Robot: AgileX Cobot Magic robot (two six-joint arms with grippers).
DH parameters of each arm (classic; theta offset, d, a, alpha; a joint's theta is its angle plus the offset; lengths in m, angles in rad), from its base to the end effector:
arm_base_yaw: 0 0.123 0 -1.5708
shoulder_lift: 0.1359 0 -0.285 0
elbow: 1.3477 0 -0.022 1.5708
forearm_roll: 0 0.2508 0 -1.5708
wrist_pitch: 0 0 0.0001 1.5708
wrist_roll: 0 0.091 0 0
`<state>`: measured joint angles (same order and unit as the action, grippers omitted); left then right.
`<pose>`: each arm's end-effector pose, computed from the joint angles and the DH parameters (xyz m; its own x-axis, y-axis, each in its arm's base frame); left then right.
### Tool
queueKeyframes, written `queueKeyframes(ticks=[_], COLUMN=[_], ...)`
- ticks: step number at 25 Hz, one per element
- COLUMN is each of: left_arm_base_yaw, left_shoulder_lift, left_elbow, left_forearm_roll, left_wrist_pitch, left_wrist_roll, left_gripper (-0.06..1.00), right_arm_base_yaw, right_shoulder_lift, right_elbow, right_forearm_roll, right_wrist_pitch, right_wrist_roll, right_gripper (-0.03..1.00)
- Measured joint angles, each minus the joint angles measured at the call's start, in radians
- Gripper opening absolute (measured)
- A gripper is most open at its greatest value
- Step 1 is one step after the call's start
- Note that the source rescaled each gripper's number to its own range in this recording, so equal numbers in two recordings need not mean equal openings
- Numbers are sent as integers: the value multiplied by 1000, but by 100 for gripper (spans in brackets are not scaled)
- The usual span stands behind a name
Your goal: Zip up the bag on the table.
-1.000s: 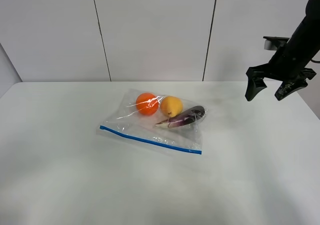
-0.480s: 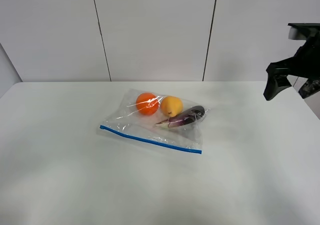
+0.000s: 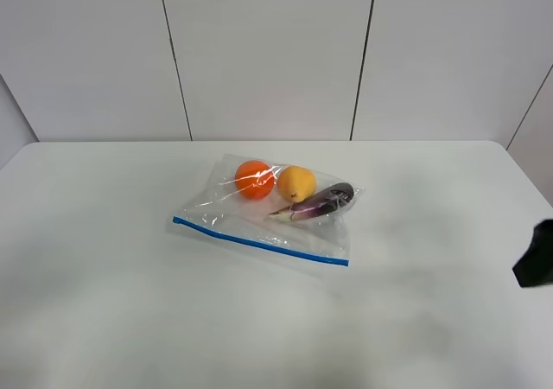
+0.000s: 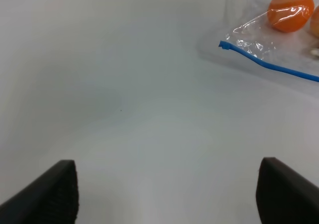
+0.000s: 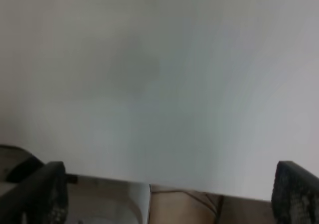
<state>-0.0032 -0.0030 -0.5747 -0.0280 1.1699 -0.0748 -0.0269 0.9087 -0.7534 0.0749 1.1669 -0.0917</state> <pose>-0.0191 -0.0023 0.2887 -0.4841 -0.0841 -0.8710 -0.0157 0.9961 -0.0874 0.1386 0.0025 0.2886 -0.9419 -0.0367 -0.3339 -0.0546 0.9975 0.0443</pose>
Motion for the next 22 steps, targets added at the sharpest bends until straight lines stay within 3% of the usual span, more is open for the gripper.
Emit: queueKeyframes(ticks=[3,7,22], left_arm_base_yaw=[0,0,0], left_shoulder_lift=[0,0,0], left_elbow=[0,0,0], left_forearm_roll=[0,0,0], left_wrist_pitch=[0,0,0], left_wrist_roll=[0,0,0], left_gripper=[96,96,96], right_arm_base_yaw=[0,0,0], right_shoulder_lift=[-181,-415,-866], right_elbow=[133,250,252], right_forearm_roll=[0,-1,-7], right_wrist_pitch=[-91,-123,-141], right_wrist_roll=[4,12,18], right_gripper=[100,100,100])
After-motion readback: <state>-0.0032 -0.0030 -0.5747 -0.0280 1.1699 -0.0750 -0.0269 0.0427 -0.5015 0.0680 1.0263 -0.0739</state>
